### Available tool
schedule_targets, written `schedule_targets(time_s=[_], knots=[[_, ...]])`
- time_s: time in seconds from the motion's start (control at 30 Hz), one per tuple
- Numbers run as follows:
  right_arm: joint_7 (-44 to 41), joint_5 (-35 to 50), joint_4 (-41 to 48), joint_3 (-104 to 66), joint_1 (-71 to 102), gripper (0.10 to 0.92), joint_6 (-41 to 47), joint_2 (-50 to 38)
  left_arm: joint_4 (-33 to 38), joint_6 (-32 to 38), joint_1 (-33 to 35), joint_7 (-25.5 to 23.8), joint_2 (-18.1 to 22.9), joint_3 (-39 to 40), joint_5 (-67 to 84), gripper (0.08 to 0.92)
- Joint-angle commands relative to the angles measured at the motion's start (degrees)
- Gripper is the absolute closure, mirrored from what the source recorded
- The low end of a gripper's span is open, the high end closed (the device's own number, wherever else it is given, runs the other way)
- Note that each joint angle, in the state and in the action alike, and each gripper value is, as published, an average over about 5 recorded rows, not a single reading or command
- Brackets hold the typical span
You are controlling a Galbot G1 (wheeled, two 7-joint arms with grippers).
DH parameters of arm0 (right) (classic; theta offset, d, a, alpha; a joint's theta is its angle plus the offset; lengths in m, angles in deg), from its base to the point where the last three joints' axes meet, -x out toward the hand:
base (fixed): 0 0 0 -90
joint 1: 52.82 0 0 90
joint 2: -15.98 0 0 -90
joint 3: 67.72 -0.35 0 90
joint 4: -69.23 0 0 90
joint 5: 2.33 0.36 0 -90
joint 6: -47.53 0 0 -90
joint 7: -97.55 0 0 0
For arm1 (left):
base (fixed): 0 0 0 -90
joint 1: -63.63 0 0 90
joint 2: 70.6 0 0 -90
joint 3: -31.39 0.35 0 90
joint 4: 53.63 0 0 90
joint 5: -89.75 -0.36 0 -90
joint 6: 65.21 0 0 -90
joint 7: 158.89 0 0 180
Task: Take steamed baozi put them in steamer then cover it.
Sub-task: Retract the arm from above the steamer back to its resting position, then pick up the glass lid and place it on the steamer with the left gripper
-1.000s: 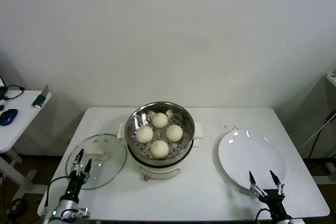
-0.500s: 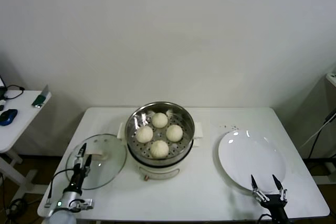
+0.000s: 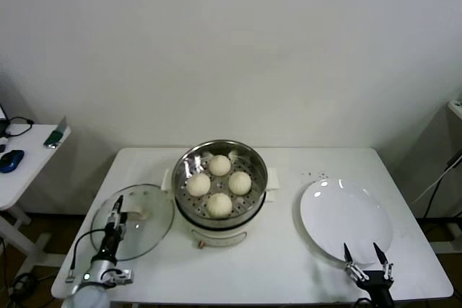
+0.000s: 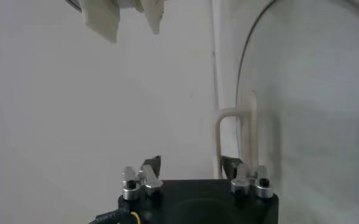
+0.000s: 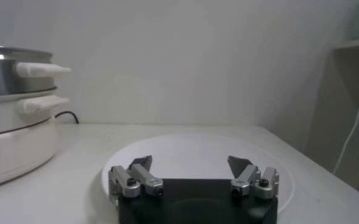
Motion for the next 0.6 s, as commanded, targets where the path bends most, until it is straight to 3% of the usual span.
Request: schedule_targets(time_s=[0.03,0.47,0.6], knots=[[0.0,-0.5,-0.2,0.0,0.3,0.203,-0.3,0.2,0.1,-0.7,-0.3,-0.4,0.0,0.1,-0.3,0.397],[-0.1,-0.8,-1.1,-0.2,0.1,0.203,-0.3,0.2,-0.2,-1.2,-0.4,-0.6,0.4,0.0,0.3,0.786],[-0.1,-0.8,-1.3,-0.5,0.1,0.203,-0.1,0.2,0.4,-1.0,-0.2,-0.5,0.2,-0.1,1.4,0.862]])
